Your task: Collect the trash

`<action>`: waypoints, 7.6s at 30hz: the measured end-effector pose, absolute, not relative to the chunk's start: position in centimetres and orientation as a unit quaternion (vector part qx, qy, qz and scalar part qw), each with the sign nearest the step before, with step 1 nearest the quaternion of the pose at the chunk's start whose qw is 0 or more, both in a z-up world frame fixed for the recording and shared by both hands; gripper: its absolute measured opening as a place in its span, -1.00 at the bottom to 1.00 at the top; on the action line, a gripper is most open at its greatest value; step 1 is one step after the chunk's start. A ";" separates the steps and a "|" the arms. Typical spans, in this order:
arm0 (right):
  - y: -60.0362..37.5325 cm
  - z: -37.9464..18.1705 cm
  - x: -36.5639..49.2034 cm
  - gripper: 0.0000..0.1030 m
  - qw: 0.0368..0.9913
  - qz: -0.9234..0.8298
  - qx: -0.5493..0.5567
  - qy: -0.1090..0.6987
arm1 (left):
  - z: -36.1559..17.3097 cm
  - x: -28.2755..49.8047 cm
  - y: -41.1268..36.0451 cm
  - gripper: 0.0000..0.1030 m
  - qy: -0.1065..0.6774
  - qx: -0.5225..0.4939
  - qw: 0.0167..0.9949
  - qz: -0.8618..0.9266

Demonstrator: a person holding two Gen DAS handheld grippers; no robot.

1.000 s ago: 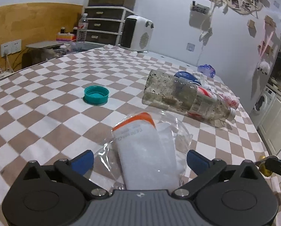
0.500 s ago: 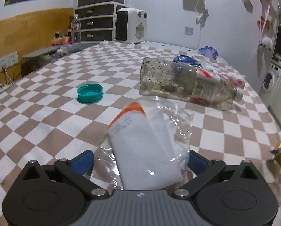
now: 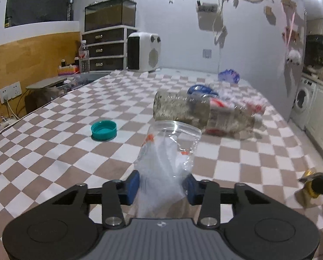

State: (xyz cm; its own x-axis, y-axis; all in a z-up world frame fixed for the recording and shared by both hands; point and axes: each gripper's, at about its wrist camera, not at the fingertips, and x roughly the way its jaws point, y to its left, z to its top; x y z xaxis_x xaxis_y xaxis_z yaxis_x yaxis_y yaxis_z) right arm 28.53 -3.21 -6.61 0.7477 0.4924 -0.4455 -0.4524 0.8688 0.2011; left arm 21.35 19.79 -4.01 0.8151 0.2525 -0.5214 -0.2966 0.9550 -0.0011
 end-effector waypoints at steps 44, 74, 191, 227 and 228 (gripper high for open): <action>-18.4 -4.1 18.7 -0.55 0.963 0.176 0.094 0.182 | 0.4 14.0 2.1 -0.47 0.199 -0.076 0.977 -0.029; -33.6 -14.7 19.6 -0.55 0.954 0.040 0.146 0.259 | -13.8 22.4 -16.0 -0.47 0.348 -0.059 0.927 -0.130; -32.9 -39.3 34.9 1.00 0.858 -0.059 0.105 0.500 | -36.5 35.3 -11.7 1.00 0.540 0.016 0.842 -0.011; -34.1 -15.9 14.7 1.00 0.951 -0.075 0.090 0.286 | -10.2 15.1 -12.9 1.00 0.304 0.001 0.947 -0.109; -34.0 -15.1 14.2 1.00 0.954 -0.073 0.090 0.277 | -9.3 14.4 -12.8 1.00 0.294 0.000 0.950 -0.110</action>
